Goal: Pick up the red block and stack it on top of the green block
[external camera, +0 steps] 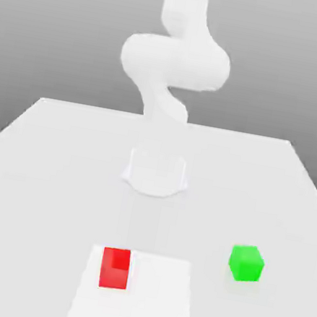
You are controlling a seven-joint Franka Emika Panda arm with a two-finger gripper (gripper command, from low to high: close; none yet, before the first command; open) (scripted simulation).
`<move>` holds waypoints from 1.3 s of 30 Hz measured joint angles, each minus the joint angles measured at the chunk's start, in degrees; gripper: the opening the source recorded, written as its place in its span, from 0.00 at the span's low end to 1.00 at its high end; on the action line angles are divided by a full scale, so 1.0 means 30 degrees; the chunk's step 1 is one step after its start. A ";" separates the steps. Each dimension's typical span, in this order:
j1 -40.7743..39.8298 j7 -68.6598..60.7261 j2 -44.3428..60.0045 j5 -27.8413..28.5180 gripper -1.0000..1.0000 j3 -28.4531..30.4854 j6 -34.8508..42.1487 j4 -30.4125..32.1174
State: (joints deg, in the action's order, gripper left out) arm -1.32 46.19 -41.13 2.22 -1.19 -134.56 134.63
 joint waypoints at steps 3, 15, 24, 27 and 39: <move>-0.0584 0.0122 0.2276 0.0969 0.50 -0.0363 -0.1286 0.1290; -0.1649 -0.1392 1.0929 0.2005 0.50 0.0424 -0.6355 0.6279; -0.1726 -0.4247 1.6137 -0.0889 0.50 0.0351 -1.0358 0.7798; -0.1665 -0.4270 1.7811 -0.0878 0.50 0.0411 -1.1765 0.7596; -0.1761 -0.4236 1.6482 -0.0879 0.00 0.0314 -1.0644 0.7762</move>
State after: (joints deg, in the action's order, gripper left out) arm -6.61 33.48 8.31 -0.42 -0.25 -166.50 157.92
